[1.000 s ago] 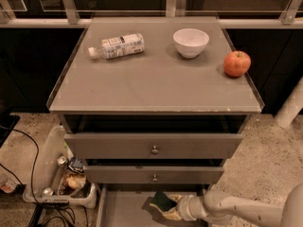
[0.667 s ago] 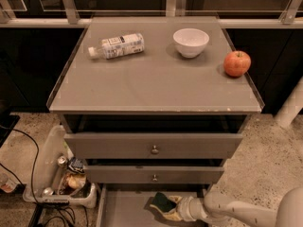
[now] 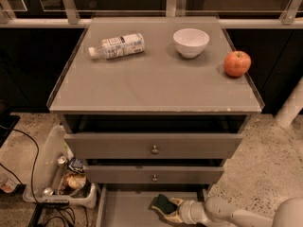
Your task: Place sponge into bottom drawer
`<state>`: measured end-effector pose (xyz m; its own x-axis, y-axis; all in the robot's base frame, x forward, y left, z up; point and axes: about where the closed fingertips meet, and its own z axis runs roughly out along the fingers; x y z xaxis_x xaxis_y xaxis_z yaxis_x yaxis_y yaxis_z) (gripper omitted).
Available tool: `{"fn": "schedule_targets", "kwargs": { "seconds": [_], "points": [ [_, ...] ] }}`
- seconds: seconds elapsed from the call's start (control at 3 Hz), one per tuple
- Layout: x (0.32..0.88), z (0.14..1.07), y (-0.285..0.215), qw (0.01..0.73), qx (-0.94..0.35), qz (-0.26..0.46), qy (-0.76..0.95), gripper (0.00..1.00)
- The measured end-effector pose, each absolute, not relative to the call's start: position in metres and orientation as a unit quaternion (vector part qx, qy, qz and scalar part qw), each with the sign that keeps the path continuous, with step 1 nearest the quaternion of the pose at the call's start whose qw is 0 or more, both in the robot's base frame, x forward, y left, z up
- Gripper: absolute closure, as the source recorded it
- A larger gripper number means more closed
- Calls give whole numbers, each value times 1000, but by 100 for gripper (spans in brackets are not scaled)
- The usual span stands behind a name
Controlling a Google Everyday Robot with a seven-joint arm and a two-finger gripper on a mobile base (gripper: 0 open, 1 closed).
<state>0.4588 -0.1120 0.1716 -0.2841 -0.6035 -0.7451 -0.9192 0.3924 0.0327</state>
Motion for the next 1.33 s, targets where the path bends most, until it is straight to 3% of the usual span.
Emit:
{"fn": "schedule_targets", "kwargs": {
  "seconds": [0.67,1.33],
  "points": [
    [458,140,-115,341,-485,236,770,100],
    [458,139,-115,341,-485,236,770,59]
  ]
}}
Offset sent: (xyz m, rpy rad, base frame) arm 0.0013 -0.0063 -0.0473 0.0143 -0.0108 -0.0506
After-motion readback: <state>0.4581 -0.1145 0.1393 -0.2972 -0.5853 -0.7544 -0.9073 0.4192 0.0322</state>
